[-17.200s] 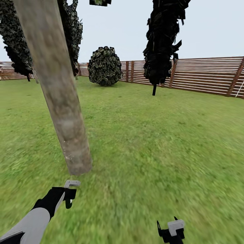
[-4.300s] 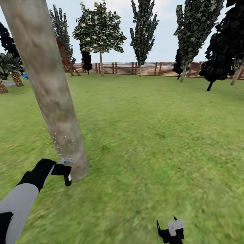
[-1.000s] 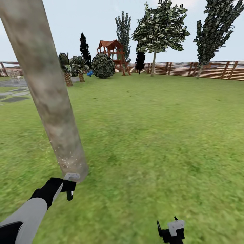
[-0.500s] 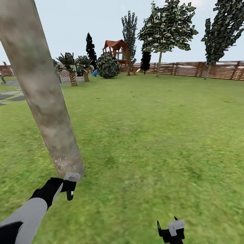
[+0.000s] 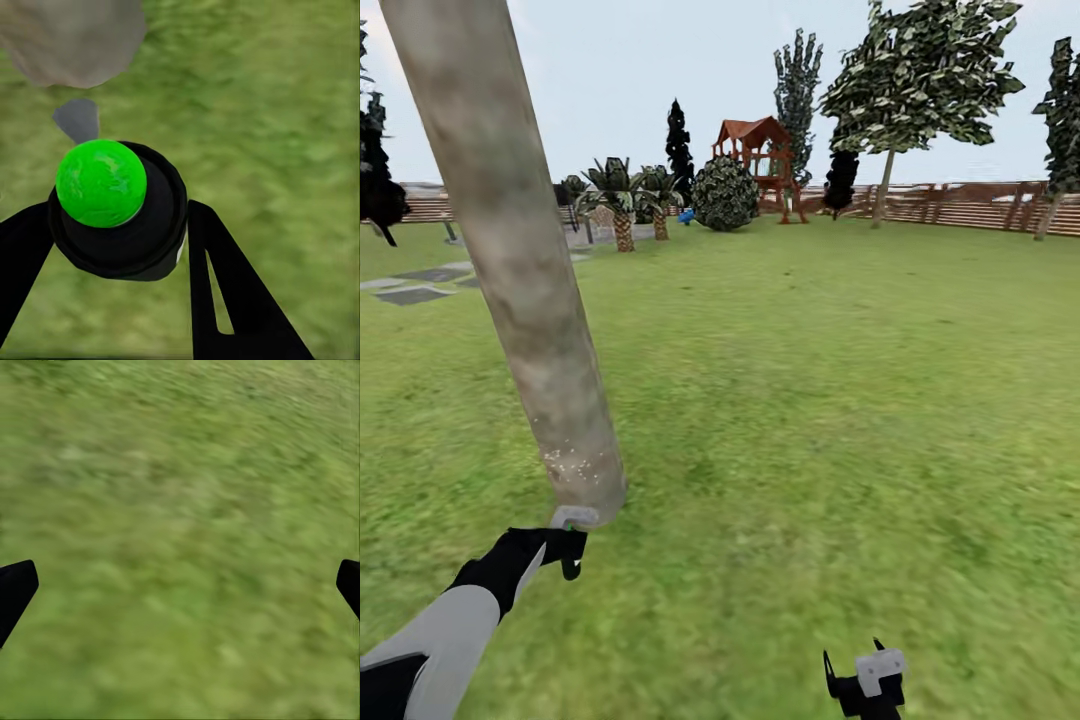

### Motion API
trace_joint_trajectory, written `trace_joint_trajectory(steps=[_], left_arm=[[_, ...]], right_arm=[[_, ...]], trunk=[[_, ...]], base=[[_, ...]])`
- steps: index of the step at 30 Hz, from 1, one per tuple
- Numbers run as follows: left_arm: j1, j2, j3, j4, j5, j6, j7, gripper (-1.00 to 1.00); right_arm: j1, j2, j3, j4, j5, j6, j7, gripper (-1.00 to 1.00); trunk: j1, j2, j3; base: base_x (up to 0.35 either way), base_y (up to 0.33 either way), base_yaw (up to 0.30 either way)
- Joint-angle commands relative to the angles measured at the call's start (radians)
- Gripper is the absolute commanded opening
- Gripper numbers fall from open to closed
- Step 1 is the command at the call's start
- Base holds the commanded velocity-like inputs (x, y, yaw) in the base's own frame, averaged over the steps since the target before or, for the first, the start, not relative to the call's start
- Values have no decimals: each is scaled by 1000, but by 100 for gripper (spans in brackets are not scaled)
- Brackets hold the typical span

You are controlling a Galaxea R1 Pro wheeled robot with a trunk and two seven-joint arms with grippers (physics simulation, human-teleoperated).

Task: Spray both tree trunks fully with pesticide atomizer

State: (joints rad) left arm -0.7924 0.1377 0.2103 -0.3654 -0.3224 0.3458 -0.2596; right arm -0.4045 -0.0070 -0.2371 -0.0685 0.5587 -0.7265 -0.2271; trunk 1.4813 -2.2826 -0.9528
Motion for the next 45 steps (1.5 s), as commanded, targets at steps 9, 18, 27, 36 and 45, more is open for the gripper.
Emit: trace_joint_trajectory(steps=[9,18,27,36,45], left_arm=[[-2,0,9,-13,-10,7,-7,-100],[-21,-14,9,-18,-10,10,-7,-100],[-52,-45,-1,-176,-14,142,-20,-100],[-65,-7,-3,-200,-13,153,-24,-100],[-111,-34,-5,-213,-16,154,-24,-100]], right_arm=[[-1,1,-4,1,11,-2,-6,100],[0,1,-4,1,12,-2,-6,100],[-1,-2,-5,1,10,-2,-6,100],[0,-1,-5,1,10,-2,-6,100],[-1,-1,-5,1,10,-2,-6,100]], trunk=[[0,0,-1],[0,0,-1],[0,0,-1],[0,0,-1],[0,0,-1]], base=[[88,-273,278],[131,-261,251],[48,-38,14],[0,0,112],[0,0,275]])
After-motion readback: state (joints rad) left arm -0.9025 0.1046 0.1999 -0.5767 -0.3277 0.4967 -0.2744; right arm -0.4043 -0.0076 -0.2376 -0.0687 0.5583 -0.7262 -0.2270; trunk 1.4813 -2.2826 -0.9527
